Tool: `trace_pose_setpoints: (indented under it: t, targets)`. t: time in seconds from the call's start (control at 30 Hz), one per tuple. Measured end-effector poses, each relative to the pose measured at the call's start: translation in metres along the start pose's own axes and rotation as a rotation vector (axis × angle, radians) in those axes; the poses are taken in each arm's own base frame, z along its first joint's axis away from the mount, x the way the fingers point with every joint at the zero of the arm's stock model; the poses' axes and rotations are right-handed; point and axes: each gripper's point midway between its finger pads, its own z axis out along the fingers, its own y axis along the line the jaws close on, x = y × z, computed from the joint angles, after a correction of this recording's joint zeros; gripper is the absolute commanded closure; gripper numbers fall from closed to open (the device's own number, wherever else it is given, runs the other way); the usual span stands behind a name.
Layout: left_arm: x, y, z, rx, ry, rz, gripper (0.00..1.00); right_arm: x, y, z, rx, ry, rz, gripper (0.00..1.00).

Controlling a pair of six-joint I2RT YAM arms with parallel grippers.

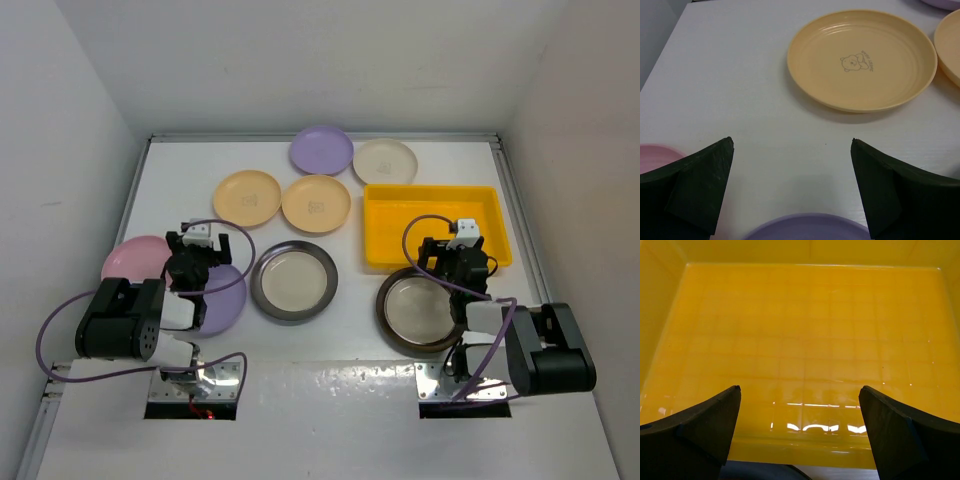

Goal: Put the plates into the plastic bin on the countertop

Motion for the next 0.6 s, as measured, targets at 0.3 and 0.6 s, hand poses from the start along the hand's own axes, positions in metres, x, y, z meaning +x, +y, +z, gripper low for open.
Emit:
trace_pose_setpoints:
  t: [0.3, 0.6]
  targets:
    - [-0.002, -0.005, 0.004, 0.033, 0.028, 0.005, 0.00, -0.004, 0.000, -0.004, -0.002, 0.042, -0.032, 0.00]
    - [-0.225, -0.029, 0.076, 0.327, -0.097, 0.329, 0.00, -0.197, 0.011, -0.009, 0.039, 0.020, -0.223, 0.00]
